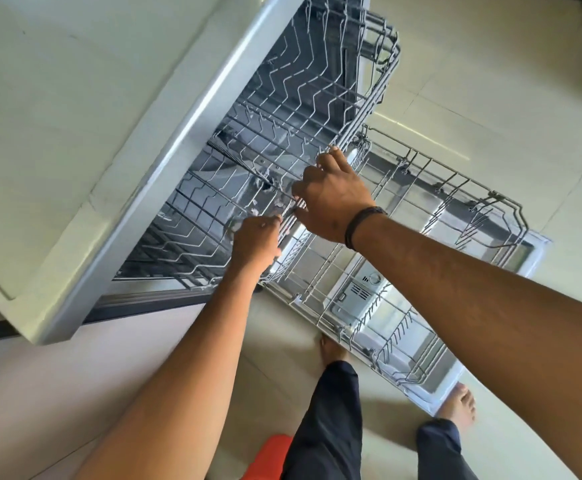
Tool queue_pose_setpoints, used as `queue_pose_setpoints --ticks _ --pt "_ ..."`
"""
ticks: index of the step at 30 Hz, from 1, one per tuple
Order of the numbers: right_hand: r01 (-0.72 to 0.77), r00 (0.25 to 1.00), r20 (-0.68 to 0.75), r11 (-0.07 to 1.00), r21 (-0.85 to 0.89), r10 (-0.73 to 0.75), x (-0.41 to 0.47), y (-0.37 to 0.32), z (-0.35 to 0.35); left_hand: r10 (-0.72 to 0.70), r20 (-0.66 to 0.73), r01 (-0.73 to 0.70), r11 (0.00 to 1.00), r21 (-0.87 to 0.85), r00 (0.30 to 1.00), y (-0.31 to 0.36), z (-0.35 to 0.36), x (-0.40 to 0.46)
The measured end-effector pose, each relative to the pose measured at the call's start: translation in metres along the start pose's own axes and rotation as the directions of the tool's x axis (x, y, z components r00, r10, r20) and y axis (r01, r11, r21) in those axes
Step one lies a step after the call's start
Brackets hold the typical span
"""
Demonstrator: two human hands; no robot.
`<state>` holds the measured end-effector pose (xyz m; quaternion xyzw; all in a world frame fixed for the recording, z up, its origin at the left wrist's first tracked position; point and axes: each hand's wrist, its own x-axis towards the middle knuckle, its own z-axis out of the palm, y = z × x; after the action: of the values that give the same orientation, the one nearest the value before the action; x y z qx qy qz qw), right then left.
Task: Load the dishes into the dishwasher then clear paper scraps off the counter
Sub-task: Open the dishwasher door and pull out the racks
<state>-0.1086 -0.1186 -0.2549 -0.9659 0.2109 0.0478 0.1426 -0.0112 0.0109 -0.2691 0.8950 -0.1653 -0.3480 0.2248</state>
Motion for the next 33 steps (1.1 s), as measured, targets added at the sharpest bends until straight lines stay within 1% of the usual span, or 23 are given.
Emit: queue_pose_setpoints --ticks 3,5,6,8,14,22,25,27,30,33 --pt "-0.011 1.000 0.008 1.000 -0.002 0.011 -0.026 0.013 0.000 -0.115 0.117 0.138 0.967 -0.215 0.986 0.009 0.026 -0.018" --pt "-0.016 1.000 0.021 1.000 -0.018 0.016 -0.043 0.021 0.000 -0.158 0.165 0.197 0.945 -0.260 0.974 0.013 0.041 -0.030" --pt "-0.018 1.000 0.024 0.999 -0.027 0.018 -0.052 0.026 0.000 -0.158 0.181 0.201 0.947 -0.251 0.971 0.015 0.048 -0.037" --pt "-0.029 0.999 0.027 0.999 -0.030 0.029 -0.071 0.034 0.000 -0.121 0.196 0.164 0.961 -0.221 0.973 0.018 0.062 -0.052" --pt "-0.037 0.999 0.025 0.999 -0.007 0.038 -0.117 0.058 0.004 -0.073 0.211 0.123 0.964 -0.236 0.975 0.020 0.099 -0.082" --pt "-0.017 0.997 0.075 0.998 -0.053 0.021 -0.122 0.066 -0.006 -0.074 0.139 0.105 0.968 -0.228 0.988 0.033 0.112 -0.094" --pt "-0.015 0.996 0.090 0.997 -0.074 0.022 -0.120 0.066 -0.008 -0.023 0.144 0.047 0.985 -0.168 0.989 0.034 0.112 -0.098" --pt "-0.014 0.995 0.100 0.998 -0.058 0.019 -0.119 0.068 -0.010 -0.006 0.159 0.027 0.990 -0.136 0.987 0.031 0.115 -0.099" --pt "0.014 0.990 0.138 1.000 -0.018 -0.011 -0.122 0.079 -0.012 -0.003 0.181 0.030 0.989 -0.146 0.983 0.026 0.123 -0.101" --pt "0.064 0.984 0.168 0.997 -0.049 -0.055 -0.129 0.089 -0.012 -0.049 0.210 0.091 0.976 -0.197 0.977 0.024 0.131 -0.107"
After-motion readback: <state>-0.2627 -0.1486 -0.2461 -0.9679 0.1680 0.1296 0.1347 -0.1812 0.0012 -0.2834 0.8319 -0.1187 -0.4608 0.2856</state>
